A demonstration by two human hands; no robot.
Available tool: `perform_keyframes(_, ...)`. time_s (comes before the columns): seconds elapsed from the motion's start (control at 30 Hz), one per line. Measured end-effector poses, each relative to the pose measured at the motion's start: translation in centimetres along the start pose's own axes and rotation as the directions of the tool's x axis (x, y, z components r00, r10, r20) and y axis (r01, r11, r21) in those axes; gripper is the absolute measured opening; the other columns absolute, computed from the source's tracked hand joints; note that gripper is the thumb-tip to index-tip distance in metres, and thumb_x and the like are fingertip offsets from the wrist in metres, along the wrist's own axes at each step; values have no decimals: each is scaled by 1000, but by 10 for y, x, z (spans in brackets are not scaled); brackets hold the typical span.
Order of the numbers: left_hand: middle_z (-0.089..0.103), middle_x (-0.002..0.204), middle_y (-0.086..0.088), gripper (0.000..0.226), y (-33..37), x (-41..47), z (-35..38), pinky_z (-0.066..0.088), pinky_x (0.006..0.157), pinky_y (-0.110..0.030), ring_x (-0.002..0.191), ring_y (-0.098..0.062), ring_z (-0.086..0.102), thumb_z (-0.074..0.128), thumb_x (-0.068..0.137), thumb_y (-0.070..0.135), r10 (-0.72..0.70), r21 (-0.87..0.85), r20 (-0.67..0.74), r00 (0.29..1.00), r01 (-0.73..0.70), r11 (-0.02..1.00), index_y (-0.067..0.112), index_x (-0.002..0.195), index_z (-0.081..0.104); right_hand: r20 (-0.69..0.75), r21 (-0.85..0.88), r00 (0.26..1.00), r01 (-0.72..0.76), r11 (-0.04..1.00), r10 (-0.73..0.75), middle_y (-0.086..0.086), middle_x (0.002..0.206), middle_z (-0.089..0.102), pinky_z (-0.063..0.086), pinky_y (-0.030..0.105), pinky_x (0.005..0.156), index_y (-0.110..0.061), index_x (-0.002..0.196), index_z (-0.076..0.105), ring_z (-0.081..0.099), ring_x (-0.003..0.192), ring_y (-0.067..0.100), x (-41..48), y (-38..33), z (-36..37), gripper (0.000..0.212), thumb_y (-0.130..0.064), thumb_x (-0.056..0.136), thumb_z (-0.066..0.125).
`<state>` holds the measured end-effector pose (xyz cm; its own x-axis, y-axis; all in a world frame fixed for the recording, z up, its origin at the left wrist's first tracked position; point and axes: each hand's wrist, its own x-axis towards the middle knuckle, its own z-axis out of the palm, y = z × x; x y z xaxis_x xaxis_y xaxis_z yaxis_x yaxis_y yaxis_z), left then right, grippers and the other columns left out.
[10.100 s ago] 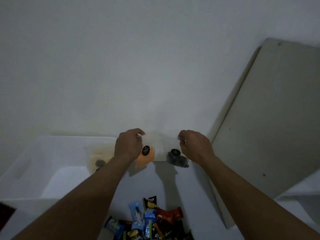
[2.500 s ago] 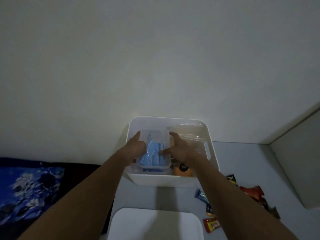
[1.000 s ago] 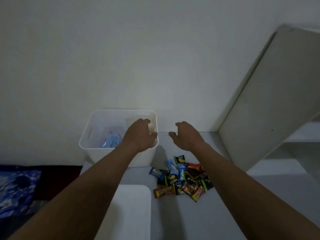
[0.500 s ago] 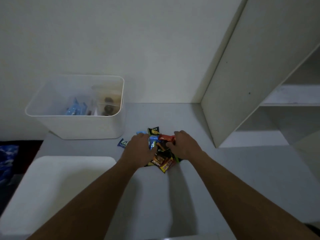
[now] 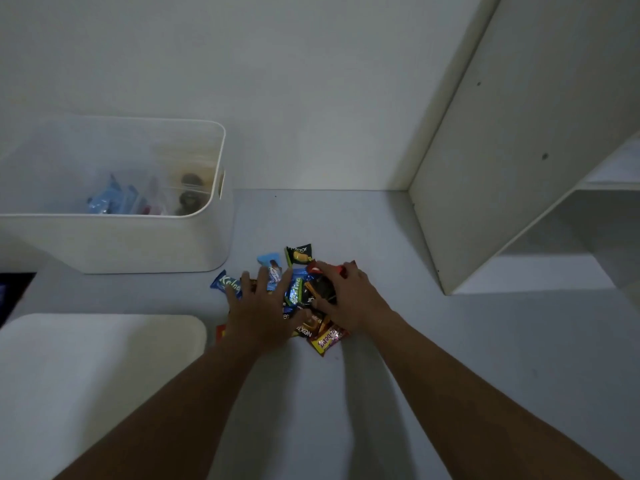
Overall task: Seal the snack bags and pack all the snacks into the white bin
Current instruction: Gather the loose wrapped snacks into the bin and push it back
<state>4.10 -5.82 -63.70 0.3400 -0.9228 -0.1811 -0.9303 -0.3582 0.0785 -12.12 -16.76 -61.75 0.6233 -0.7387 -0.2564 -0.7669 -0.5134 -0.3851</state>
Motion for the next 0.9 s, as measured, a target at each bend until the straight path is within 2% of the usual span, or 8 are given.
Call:
perform_keyframes(0.07,43,150,-17,88,0,3,5,29,106,-64,135,-40,40,27,79,79,9,33,-90,996,-6,999,32,153,25,-86,-81,996,32,996,-39,13,140,38,44,50,100,-43,150,19,39,125,35,2,0,7,67,-56,92,50)
perform_keyframes(0.13,64,122,-16,79,-1,7,11,44,91,-52,108,-35,60,38,80,70,63,71,-214,975,-49,996,23,143,48,-172,-153,981,64,986,-90,10,131,45,46,47,93,-40,148,24,45,116,31,3,0,12,61,-51,93,48)
perform_keyframes(0.2,68,106,-12,70,-1,9,15,46,77,-41,91,-31,62,44,81,63,82,90,-290,954,-58,994,20,134,57,-201,-159,973,87,983,-118,9,124,47,48,44,89,-38,147,29,47,110,29,6,2,14,60,-48,92,50)
perform_keyframes(0.33,65,98,-8,54,0,15,15,47,64,-33,81,-23,62,55,84,54,113,21,-340,934,-113,993,17,122,63,-213,-9,973,92,996,-92,6,116,46,52,38,80,-33,141,43,53,100,23,13,6,14,51,-38,92,56)
perform_keyframes(0.47,62,87,-5,35,-3,20,13,30,44,-19,52,-12,49,71,82,35,175,-34,-395,902,-205,978,14,110,68,-253,83,964,103,991,-79,2,112,46,54,34,75,-30,134,51,56,92,19,16,12,15,39,-34,95,56)
perform_keyframes(0.57,60,88,-2,27,-7,24,11,23,37,-14,48,-7,41,67,86,32,203,-30,-402,893,-234,972,16,107,66,-294,119,954,94,988,-56,1,110,45,52,30,74,-30,134,52,54,90,15,14,13,8,38,-34,96,56)
perform_keyframes(0.7,58,94,2,37,-10,29,5,39,38,-21,51,-8,44,37,94,44,177,-47,-406,896,-214,976,21,112,61,-313,157,949,80,984,-28,-2,111,42,49,26,77,-31,135,51,52,91,13,12,11,-5,40,-31,96,56)
perform_keyframes(0.9,60,95,1,29,-1,25,-21,33,41,-18,50,-11,47,49,94,36,217,-112,-534,817,-323,940,18,111,64,-302,158,953,37,987,12,3,117,45,50,29,81,-26,138,51,55,99,20,9,7,-16,42,-25,96,54)
